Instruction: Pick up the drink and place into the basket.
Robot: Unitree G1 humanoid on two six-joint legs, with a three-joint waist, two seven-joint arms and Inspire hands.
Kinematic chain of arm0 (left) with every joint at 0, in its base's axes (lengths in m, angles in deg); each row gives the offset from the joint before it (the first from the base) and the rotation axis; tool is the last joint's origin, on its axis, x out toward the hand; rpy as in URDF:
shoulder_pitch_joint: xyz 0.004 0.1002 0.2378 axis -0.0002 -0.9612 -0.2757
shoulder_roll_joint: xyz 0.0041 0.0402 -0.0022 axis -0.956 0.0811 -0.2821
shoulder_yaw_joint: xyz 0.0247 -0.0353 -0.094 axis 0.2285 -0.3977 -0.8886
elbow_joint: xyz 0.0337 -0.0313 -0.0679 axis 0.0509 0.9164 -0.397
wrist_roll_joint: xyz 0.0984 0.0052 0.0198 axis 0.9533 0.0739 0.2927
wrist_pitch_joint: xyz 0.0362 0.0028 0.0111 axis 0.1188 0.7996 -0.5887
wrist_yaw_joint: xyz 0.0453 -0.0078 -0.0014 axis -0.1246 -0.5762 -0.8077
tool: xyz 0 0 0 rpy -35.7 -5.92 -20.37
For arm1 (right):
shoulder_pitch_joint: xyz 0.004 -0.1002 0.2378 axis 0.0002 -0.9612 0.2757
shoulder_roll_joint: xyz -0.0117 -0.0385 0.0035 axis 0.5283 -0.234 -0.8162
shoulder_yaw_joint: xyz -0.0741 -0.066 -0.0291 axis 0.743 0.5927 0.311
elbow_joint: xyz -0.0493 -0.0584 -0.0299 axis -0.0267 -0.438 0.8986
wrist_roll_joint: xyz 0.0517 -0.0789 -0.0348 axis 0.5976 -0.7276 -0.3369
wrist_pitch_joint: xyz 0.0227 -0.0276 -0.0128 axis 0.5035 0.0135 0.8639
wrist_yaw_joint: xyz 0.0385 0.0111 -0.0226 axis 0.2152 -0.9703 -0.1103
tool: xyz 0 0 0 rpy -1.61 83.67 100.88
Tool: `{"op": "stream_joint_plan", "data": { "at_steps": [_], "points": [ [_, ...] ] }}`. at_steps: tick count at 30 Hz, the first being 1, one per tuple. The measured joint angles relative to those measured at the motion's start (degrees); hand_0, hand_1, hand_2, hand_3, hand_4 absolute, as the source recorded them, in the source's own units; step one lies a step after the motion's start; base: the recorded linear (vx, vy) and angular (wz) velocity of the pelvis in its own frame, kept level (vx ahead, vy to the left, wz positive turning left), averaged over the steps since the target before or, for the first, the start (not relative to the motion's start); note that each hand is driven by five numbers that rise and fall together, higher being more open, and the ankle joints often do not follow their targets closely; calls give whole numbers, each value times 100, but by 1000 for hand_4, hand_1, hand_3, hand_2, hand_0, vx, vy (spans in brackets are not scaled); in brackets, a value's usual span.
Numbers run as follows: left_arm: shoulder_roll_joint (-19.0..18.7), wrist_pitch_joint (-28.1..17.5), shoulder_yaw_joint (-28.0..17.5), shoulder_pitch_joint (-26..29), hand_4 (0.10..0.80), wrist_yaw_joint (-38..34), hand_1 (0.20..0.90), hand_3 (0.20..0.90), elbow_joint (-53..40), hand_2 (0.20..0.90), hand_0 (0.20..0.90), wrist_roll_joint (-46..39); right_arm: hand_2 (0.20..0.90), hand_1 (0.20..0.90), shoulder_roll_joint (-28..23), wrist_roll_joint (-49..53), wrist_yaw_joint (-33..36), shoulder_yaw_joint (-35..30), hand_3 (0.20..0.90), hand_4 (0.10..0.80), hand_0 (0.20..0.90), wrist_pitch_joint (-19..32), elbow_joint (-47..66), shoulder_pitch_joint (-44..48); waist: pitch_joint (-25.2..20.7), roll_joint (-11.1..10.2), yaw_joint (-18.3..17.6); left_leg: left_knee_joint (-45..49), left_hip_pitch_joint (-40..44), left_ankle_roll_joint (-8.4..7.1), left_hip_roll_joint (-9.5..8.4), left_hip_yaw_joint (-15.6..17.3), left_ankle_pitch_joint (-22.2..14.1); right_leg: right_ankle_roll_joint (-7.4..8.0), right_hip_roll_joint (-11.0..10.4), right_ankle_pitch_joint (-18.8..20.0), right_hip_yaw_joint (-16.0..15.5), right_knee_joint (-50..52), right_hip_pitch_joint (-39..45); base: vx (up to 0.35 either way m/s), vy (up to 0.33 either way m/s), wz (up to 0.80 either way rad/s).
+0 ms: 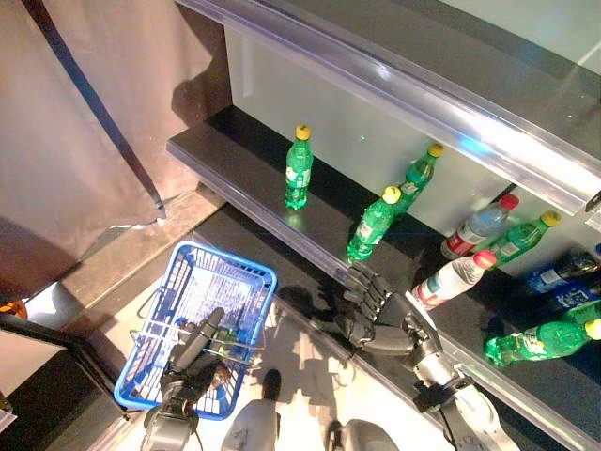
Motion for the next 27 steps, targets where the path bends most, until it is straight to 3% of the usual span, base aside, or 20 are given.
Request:
{"op": "stream_joint_plan", "data": {
  "at_steps": [5,9,11,12,13,15,19,22,27],
  "points": [
    [126,-2,177,12,100,0,300,200,-93,300,300,-2,900,900,-83,0,-1,3,900,800,900,5,-208,81,-3,-8,-5,-26,122,-108,75,26,4,-76,120,10,11,-112,144,-3,-93,-5],
    [208,6,236,0,100,-2,300,200,-99,300,300,178,900,900,-152,-31,-1,59,900,800,900,4,-244,158,19,-28,18,601,-143,-634,123,-32,-169,-229,154,-94,34,7,108,3,-51,2],
    [236,21,234,-35,100,2,300,200,-98,300,300,246,900,900,-153,-56,0,81,900,800,900,6,-267,197,20,-16,31,794,-224,-631,162,-213,-181,-282,179,-78,43,-20,132,102,129,-8],
    [261,22,238,-87,100,16,300,200,-99,300,300,270,900,900,-183,-57,0,82,900,800,900,20,-266,193,11,88,42,664,-104,-604,230,-273,-270,-285,270,-66,48,-33,174,118,223,-9],
    [265,23,234,-90,100,15,300,200,-90,300,300,265,900,900,-195,-57,8,78,900,800,900,33,-294,207,32,151,5,581,-51,-404,311,-307,-329,-294,306,-65,57,-45,209,112,298,-13],
    [244,23,217,-100,100,16,300,200,-92,300,300,248,900,900,-247,-54,7,78,900,800,900,34,-292,172,44,177,11,536,-58,-354,345,-215,-344,-304,338,-7,110,-83,206,42,241,-13],
    [217,23,231,-84,100,14,300,200,-84,300,300,228,900,900,-360,-31,-18,68,900,800,900,37,-290,166,48,183,-38,351,-79,-271,325,-144,-286,-249,312,107,106,-187,174,69,196,-2],
    [206,23,237,-77,100,13,300,200,-83,300,300,230,900,900,-363,22,-108,79,900,800,900,61,-289,166,48,183,-131,333,-64,-249,246,-278,-216,-220,258,129,-36,-316,296,110,128,25],
    [183,37,251,-86,100,-7,300,200,-79,300,300,230,900,900,-362,69,-158,262,900,800,900,352,-272,185,77,161,13,245,132,-247,184,-332,-211,-172,217,155,-152,-574,590,89,41,11]
  ]
}}
